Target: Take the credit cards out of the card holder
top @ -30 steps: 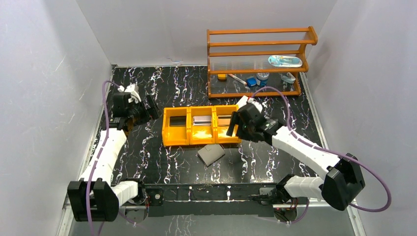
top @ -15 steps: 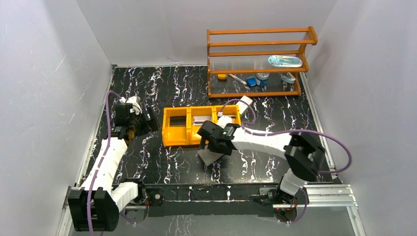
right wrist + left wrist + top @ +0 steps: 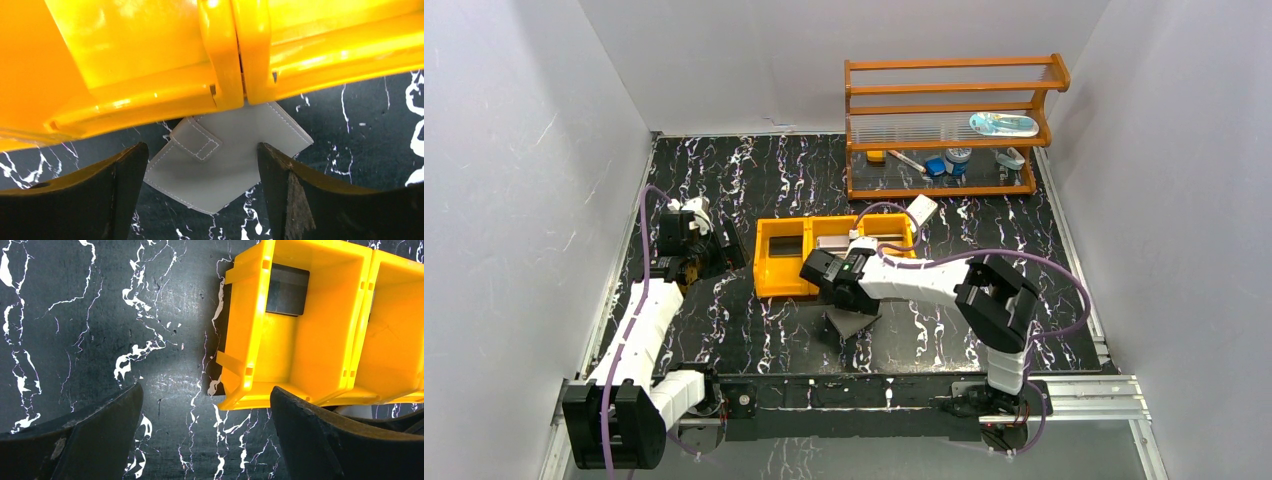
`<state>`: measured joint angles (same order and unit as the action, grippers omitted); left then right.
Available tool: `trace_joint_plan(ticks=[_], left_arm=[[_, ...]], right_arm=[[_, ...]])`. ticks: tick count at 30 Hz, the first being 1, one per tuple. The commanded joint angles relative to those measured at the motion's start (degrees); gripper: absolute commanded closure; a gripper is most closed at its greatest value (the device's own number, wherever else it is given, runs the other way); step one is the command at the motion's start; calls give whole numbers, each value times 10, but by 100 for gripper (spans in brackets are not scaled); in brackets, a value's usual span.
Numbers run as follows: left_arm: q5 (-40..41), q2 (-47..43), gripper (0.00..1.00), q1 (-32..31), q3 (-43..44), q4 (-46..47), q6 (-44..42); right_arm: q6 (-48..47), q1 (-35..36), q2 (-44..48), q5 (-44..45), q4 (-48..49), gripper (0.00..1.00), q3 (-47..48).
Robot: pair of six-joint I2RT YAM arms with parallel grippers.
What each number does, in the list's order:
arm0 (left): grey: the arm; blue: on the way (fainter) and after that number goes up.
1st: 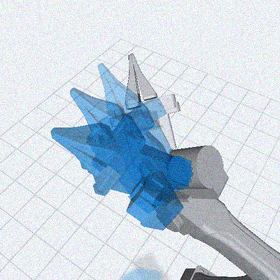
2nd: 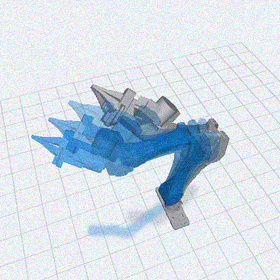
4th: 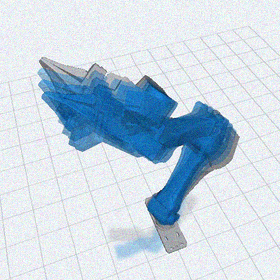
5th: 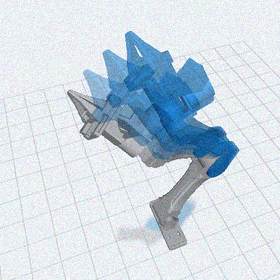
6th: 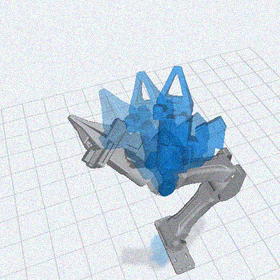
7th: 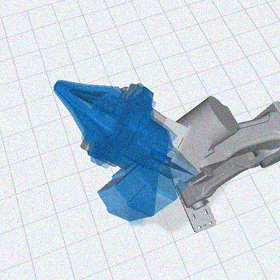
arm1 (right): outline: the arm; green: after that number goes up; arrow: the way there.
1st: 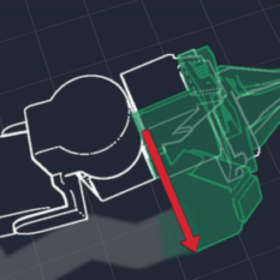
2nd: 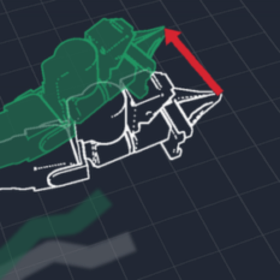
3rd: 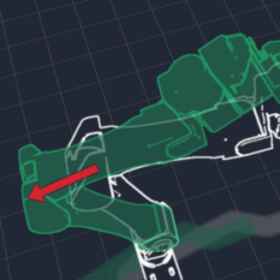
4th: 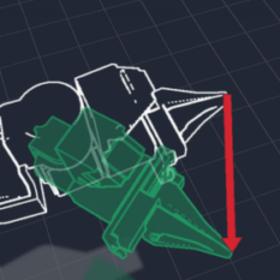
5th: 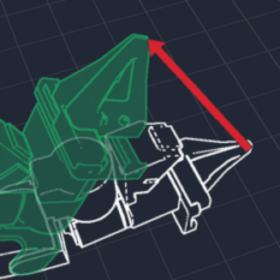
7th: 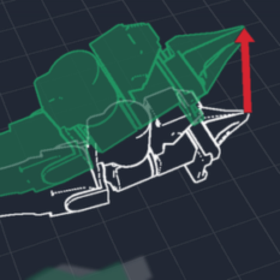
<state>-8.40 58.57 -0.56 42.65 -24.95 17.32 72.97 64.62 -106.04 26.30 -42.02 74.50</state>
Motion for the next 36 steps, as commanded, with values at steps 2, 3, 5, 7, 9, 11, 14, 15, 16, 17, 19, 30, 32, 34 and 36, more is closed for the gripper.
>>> trace_joint_plan(ticks=[2,3,5,7,9,11,14,15,16,17,19,30,32,34,36], left_arm=[[-16,-7,2,1,4,-10,-8],[-18,-5,2,1,4,-11,-8],[-22,-3,2,1,5,-11,-9],[-29,-3,2,1,5,-11,-9],[-33,-3,2,1,4,-11,-9],[-35,-4,2,1,6,-10,-10],[-35,-8,2,1,4,-11,-10],[-35,-10,2,1,4,-11,-10],[-34,-12,2,1,3,-10,-10],[-33,-13,2,1,3,-11,-10],[-30,-17,2,1,1,-11,-9],[1,-32,2,1,3,-16,-4],[2,-35,2,1,3,-16,-2],[1,-35,2,1,3,-16,-3],[0,-34,2,1,3,-16,-3]], right_arm=[[43,48,-8,11,-60,19,-6],[43,54,-2,13,-59,22,-12],[43,62,12,13,-53,27,-29],[40,67,32,12,-41,29,-54],[19,69,56,14,-13,29,-85],[-36,69,88,10,31,29,-117],[-105,69,126,14,48,28,-124],[-121,69,137,16,49,28,-124],[-135,69,146,15,49,27,-124],[-141,69,153,15,46,25,-123],[-127,69,158,13,21,20,-112],[73,112,29,47,-123,14,-35],[83,113,12,47,-126,15,-21],[81,113,2,45,-123,15,-12],[82,114,-4,47,-133,15,-2]])
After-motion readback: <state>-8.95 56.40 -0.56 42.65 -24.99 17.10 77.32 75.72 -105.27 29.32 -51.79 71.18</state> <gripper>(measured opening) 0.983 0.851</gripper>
